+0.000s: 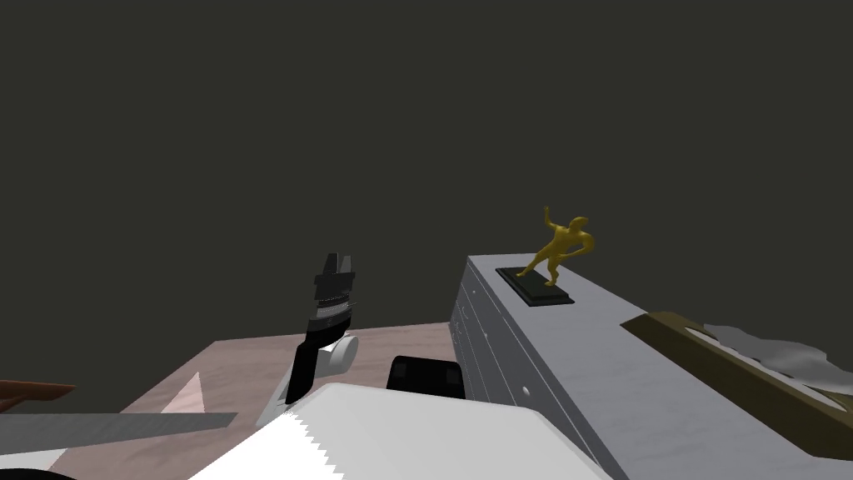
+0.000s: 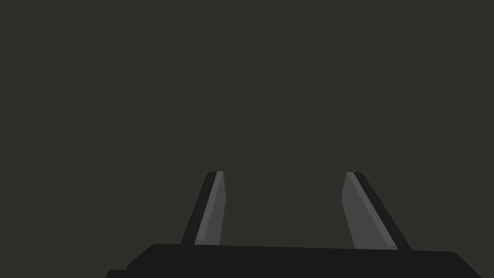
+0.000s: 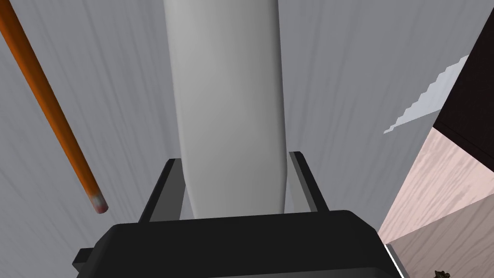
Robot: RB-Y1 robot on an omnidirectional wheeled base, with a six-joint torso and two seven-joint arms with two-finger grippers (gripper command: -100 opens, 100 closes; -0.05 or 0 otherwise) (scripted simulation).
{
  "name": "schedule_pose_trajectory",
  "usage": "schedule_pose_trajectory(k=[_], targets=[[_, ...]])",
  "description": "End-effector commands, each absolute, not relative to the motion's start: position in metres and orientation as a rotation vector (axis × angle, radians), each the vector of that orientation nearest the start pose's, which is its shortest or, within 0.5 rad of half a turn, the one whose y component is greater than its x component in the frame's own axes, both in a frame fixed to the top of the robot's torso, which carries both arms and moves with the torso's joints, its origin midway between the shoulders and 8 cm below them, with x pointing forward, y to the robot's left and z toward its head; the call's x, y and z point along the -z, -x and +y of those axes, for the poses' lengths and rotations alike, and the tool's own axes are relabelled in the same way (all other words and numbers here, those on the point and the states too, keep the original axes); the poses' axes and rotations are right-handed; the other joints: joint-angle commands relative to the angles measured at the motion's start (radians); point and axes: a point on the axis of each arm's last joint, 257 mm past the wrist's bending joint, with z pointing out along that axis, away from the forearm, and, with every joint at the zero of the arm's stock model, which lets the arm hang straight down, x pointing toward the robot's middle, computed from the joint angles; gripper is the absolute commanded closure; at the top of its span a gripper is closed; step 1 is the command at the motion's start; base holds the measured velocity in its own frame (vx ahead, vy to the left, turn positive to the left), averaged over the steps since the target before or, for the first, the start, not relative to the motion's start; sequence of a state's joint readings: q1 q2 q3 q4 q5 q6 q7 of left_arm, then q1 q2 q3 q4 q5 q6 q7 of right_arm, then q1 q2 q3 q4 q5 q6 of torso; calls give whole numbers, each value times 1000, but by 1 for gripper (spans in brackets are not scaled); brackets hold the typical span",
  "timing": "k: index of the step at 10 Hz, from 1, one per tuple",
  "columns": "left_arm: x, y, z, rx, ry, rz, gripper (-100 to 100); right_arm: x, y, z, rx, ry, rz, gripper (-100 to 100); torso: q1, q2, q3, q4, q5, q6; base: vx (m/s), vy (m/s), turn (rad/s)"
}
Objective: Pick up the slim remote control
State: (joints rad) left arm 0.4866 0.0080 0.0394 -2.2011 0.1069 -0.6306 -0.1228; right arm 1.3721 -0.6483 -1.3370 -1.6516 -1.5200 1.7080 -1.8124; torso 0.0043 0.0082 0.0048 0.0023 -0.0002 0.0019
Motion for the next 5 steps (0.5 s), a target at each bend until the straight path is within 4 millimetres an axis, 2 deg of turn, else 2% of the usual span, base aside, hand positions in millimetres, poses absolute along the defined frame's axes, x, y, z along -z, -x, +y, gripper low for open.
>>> schedule_pose_trajectory(k=[1,2,5], targets=[[-19,-332,305,1224,623,531,0,151,162,-591,46,2393,2035,100,0,0,0,0,0,0,-77,-4,38],[-19,-332,305,1224,623,531,0,149,154,-589,45,2396,2033,100,0,-1,0,0,0,1,-74,11,44],[-19,-332,305,1224,623,531,0,146,145,-588,45,2377,2056,100,1,-2,-1,0,0,1,-68,3,35]])
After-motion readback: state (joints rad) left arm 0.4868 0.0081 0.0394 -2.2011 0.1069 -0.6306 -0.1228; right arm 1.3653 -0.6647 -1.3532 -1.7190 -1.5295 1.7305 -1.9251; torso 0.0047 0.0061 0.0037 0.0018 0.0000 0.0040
